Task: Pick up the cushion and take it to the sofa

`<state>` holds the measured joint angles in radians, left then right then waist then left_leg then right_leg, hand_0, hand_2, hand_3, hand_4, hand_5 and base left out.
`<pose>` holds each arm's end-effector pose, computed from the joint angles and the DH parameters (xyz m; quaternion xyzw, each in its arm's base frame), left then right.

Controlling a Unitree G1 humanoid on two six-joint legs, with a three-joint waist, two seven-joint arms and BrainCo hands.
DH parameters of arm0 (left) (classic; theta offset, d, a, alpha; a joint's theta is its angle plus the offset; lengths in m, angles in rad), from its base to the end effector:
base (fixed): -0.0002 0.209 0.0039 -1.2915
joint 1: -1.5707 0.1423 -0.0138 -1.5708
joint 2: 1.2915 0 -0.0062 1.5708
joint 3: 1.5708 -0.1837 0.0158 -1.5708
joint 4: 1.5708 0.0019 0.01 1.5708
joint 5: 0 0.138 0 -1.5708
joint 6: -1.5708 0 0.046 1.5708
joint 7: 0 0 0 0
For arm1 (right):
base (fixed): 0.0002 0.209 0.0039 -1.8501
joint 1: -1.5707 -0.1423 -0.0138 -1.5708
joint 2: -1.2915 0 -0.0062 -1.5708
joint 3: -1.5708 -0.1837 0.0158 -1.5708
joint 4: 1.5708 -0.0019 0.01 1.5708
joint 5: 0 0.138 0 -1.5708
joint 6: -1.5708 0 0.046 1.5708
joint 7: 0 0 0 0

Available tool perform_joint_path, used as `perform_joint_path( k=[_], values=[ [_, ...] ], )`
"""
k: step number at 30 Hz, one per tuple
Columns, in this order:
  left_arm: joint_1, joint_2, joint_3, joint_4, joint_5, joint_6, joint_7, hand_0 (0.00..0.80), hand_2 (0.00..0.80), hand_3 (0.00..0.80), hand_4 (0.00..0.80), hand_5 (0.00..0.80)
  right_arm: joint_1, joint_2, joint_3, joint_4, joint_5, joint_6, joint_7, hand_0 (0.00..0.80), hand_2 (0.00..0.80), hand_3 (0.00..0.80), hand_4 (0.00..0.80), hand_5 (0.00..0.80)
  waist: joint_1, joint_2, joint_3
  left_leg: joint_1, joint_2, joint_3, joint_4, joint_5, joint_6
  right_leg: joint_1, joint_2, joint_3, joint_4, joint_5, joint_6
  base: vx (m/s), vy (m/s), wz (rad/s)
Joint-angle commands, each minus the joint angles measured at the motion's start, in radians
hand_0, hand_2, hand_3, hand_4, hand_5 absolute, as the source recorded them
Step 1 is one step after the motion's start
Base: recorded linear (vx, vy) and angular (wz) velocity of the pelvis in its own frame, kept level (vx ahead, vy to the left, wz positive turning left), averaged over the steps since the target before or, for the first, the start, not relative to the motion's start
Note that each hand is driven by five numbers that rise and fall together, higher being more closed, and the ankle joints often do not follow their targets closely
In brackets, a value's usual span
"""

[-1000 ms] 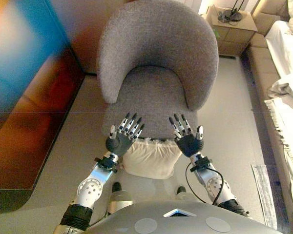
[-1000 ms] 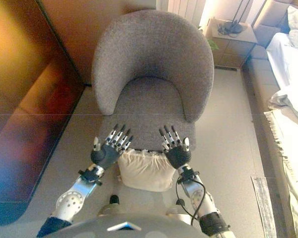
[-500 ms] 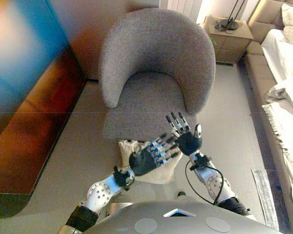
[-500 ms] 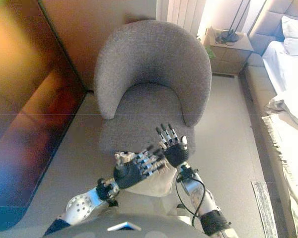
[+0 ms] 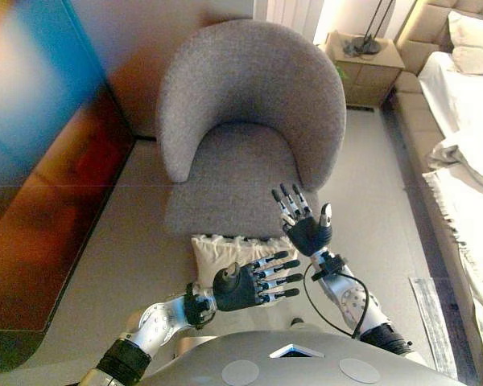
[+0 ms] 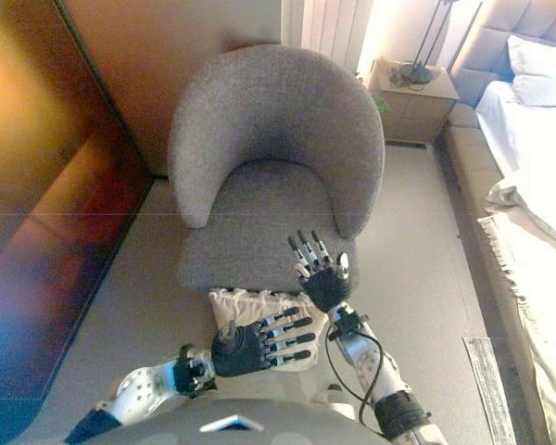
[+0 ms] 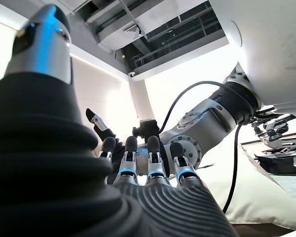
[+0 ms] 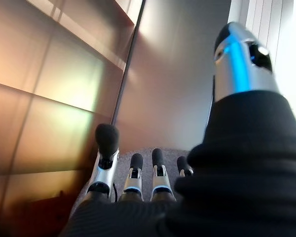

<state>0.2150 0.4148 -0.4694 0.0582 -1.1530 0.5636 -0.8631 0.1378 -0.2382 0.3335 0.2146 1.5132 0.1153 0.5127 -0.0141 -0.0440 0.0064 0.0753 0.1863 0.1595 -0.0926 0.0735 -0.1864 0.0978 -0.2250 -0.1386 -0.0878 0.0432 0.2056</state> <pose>0.1104 0.1445 -0.0284 -0.5066 0.3210 -0.4889 0.6335 0.1500 -0.1432 -0.0273 0.6263 0.1261 0.1997 0.7429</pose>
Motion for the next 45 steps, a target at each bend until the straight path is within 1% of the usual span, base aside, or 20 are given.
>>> perform_joint_path(
  k=[1,8,11,13,16,18,21,27,35,40,45],
  values=[
    [-0.061,-0.023,-0.011,-0.029,-0.065,-0.044,-0.037,0.000,0.000,0.000,0.000,0.000,-0.065,-0.029,0.013,-0.108,-0.001,0.016,0.065,0.000,0.000,0.000,0.000,0.000,-0.009,0.033,0.010,-0.028,0.022,0.015,0.005,-0.025,0.051,-0.025,-0.017,-0.038,0.033,-0.012,0.016,0.000,0.000,0.00],
    [-0.085,-0.024,-0.020,-0.055,-0.117,-0.056,-0.049,0.000,0.000,0.000,0.000,0.000,-0.059,-0.037,0.044,-0.121,-0.027,0.024,0.106,0.000,0.000,0.000,0.000,0.000,-0.008,0.031,0.011,-0.029,0.018,0.011,0.005,-0.025,0.053,-0.027,-0.021,-0.047,0.036,-0.010,0.016,0.000,0.000,0.00],
    [-0.099,-0.035,-0.028,-0.062,-0.161,-0.045,-0.045,0.000,0.000,0.000,0.000,0.000,-0.055,-0.035,0.060,-0.122,-0.037,0.031,0.103,0.000,0.000,0.000,0.000,0.000,-0.011,0.032,0.007,-0.028,0.017,0.012,0.005,-0.026,0.053,-0.025,-0.021,-0.047,0.034,-0.009,0.016,0.000,0.000,0.00],
    [-0.116,-0.039,-0.035,-0.073,-0.156,-0.055,-0.058,0.000,0.000,0.000,0.000,0.000,-0.052,-0.034,0.067,-0.118,-0.040,0.037,0.103,0.000,0.000,0.000,0.000,0.000,-0.014,0.032,0.005,-0.029,0.016,0.013,0.005,-0.027,0.053,-0.025,-0.023,-0.048,0.034,-0.010,0.016,0.000,0.000,0.00],
    [-0.144,-0.038,-0.050,-0.085,-0.182,-0.058,-0.029,0.000,0.000,0.000,0.000,0.000,-0.050,-0.034,0.075,-0.106,-0.034,0.038,0.110,0.000,0.000,0.000,0.000,0.000,-0.017,0.033,0.001,-0.030,0.015,0.014,0.005,-0.027,0.054,-0.024,-0.024,-0.050,0.033,-0.008,0.017,0.000,0.000,0.00],
    [-0.161,-0.046,-0.054,-0.078,-0.207,-0.048,0.017,0.000,0.000,0.000,0.000,0.000,-0.051,-0.031,0.080,-0.103,-0.034,0.037,0.114,0.000,0.000,0.000,0.000,0.000,-0.021,0.031,-0.004,-0.027,0.014,0.015,0.005,-0.029,0.055,-0.023,-0.025,-0.051,0.030,-0.006,0.016,0.000,0.000,0.00],
    [-0.176,-0.057,-0.053,-0.061,-0.206,-0.054,0.047,0.000,0.000,0.000,0.000,0.000,-0.050,-0.029,0.083,-0.107,-0.043,0.039,0.120,0.000,0.000,0.000,0.000,0.000,-0.027,0.031,-0.009,-0.026,0.013,0.015,0.005,-0.030,0.055,-0.021,-0.024,-0.049,0.026,-0.004,0.016,0.000,0.000,0.00],
    [-0.193,-0.072,-0.018,-0.057,-0.192,-0.076,0.062,0.000,0.000,0.000,0.000,0.000,-0.045,-0.033,0.083,-0.132,-0.051,0.060,0.120,0.000,0.000,0.000,0.000,0.000,-0.035,0.032,-0.014,-0.021,0.013,0.023,0.005,-0.030,0.056,-0.020,-0.023,-0.043,0.019,0.000,0.014,-0.001,0.003,-0.01],
    [-0.227,-0.078,0.024,-0.056,-0.157,-0.111,0.117,0.000,0.000,0.000,0.000,0.000,-0.030,-0.024,0.075,-0.130,-0.069,0.085,0.123,0.000,0.000,0.000,0.000,0.000,-0.043,0.036,-0.023,-0.018,0.010,0.029,0.005,-0.029,0.056,-0.017,-0.026,-0.044,0.015,0.005,0.016,-0.004,0.017,-0.06],
    [-0.235,-0.071,0.073,-0.034,-0.132,-0.125,0.133,0.000,0.000,0.000,0.000,0.000,-0.021,-0.021,0.058,-0.128,-0.074,0.099,0.125,0.000,0.000,0.000,0.000,0.000,-0.045,0.037,-0.028,-0.016,0.008,0.029,0.005,-0.029,0.056,-0.016,-0.026,-0.042,0.013,0.007,0.015,0.000,0.000,0.00],
    [-0.231,-0.037,0.128,-0.007,-0.083,-0.159,0.139,0.000,0.000,0.000,0.000,0.000,-0.013,-0.028,0.040,-0.139,-0.079,0.115,0.123,0.000,0.000,0.000,0.000,0.000,-0.046,0.041,-0.032,-0.014,0.007,0.032,0.005,-0.027,0.056,-0.014,-0.027,-0.041,0.011,0.009,0.014,0.000,0.000,0.00]
  ],
)
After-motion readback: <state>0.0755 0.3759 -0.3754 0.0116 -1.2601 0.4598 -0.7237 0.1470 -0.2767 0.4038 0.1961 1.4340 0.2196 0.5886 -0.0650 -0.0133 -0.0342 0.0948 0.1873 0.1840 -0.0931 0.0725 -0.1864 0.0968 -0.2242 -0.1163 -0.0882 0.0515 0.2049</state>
